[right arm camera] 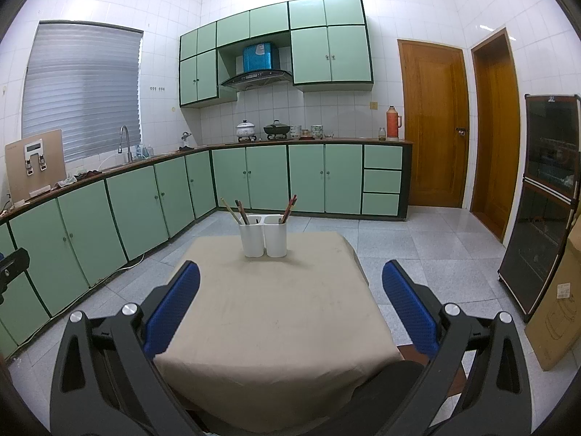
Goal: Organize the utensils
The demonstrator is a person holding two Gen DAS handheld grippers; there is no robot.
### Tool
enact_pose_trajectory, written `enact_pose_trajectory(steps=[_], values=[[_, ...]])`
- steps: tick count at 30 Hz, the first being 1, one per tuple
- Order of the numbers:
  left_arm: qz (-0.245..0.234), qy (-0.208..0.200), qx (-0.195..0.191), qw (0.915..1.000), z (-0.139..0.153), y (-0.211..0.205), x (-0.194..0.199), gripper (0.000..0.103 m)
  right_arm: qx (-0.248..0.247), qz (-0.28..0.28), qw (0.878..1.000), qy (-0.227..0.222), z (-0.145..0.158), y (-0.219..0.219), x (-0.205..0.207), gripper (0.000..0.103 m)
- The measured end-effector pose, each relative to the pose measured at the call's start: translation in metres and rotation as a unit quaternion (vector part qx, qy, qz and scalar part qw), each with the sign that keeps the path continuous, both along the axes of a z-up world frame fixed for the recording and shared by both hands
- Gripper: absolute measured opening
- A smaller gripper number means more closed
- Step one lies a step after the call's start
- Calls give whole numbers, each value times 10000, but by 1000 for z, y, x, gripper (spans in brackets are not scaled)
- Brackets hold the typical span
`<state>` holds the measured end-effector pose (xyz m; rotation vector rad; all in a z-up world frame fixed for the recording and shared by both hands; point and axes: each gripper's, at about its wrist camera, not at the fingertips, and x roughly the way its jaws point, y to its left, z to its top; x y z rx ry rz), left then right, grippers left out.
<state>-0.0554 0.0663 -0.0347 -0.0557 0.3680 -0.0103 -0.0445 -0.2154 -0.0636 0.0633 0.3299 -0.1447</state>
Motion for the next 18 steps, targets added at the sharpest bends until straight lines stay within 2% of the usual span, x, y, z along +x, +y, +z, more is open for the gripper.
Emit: enact_pose_trajectory(steps=[18], values=[[70, -54, 87, 9999, 5, -1, -2, 97, 1, 3, 10000, 11, 0, -2, 0, 97]])
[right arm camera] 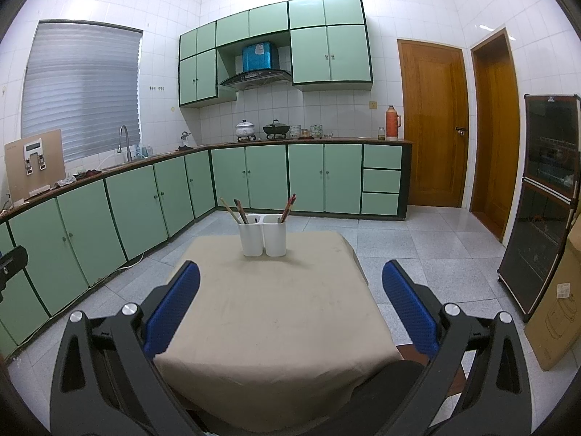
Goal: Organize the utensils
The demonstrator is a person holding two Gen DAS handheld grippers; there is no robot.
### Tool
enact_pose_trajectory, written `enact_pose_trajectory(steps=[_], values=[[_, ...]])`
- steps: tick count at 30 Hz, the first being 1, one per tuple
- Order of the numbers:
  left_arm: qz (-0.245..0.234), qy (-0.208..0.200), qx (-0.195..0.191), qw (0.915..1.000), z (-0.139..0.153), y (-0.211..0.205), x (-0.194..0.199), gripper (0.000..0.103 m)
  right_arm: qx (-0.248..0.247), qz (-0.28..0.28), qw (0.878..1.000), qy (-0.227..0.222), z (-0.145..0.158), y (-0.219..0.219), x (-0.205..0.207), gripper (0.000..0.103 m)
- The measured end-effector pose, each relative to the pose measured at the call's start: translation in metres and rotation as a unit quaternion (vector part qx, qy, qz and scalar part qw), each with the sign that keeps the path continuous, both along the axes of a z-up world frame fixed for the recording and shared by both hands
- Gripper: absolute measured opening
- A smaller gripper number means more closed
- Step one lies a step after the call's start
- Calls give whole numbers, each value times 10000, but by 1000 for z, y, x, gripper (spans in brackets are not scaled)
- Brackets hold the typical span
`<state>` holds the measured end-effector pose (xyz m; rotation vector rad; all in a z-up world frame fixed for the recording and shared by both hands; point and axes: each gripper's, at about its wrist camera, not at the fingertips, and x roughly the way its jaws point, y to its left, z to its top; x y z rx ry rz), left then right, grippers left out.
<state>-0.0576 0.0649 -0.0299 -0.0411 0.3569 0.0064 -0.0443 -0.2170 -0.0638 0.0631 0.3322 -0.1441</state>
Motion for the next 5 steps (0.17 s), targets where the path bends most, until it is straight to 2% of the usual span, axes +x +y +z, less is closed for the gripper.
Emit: enact_pose_trajectory(steps=[5], values=[[-1, -19, 3, 10000, 2, 0, -1, 97, 3, -8, 10000, -1, 0, 0, 0, 97]])
